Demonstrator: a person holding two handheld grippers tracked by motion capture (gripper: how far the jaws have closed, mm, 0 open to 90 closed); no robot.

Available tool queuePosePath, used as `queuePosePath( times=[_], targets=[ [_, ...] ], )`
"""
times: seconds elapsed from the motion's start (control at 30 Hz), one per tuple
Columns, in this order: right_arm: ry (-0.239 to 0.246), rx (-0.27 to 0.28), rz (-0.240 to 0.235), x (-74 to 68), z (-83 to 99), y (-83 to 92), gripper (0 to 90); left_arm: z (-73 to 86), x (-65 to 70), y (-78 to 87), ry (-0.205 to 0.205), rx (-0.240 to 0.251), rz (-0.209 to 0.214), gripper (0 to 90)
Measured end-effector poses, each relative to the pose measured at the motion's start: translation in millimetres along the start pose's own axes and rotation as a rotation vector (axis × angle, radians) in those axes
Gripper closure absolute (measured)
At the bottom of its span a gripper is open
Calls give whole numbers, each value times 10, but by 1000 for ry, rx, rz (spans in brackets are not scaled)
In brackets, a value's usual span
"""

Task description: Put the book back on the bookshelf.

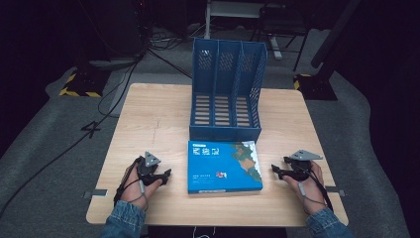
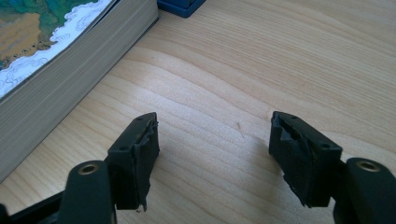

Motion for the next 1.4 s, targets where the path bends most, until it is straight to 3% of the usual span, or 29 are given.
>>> queuePosePath(
  times=[0.07, 0.2, 0.4, 0.47, 0.57, 0.63, 0.67, 0.77, 1.0, 1.13, 1.23, 1.4],
  targets=[
    [-1, 0, 0, 0, 0, -1, 336, -44, 35, 78, 9, 44, 21, 391],
    [-1, 0, 0, 1, -1, -2, 336, -99, 99, 171, 10, 84, 45, 396],
    [-2, 0, 2, -1, 0, -1, 336, -181, 199, 261, -9, 106, 76, 405],
    [-6, 0, 6, -9, 1, 1, 341, -231, 276, 279, -12, 113, 119, 405],
    [-2, 6, 5, -28, 7, 10, 390, -280, 351, 268, -23, 121, 149, 407],
    [2, 1, -10, -43, 6, 20, 395, -292, 369, 262, -22, 117, 162, 411],
    [4, -3, -36, -76, -4, 38, 385, -327, 419, 234, -23, 119, 191, 412],
    [7, 9, -60, -114, -19, 68, 361, -363, 479, 197, -33, 114, 204, 412],
    [16, 29, -233, -346, -92, 283, 301, -432, 597, 60, -24, 94, 229, 411],
    [43, 15, -303, -483, -102, 345, 267, -449, 630, -28, -26, 73, 235, 408],
    [81, -16, -324, -606, -88, 326, 260, -458, 630, -91, -14, 54, 232, 399],
    [138, -51, -311, -748, -61, 235, 255, -465, 596, -166, -7, 27, 213, 383]
  ],
)
Point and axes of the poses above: each handheld gripper's, and its own axes: y roughly backward along the jaws, z roughly out of its underside, x roughly to its right, the point moved 1 cm from there along -y, roughly forward along the jaws, and after that the axes turned 3 degrees about -x, right-handed, at the moved point
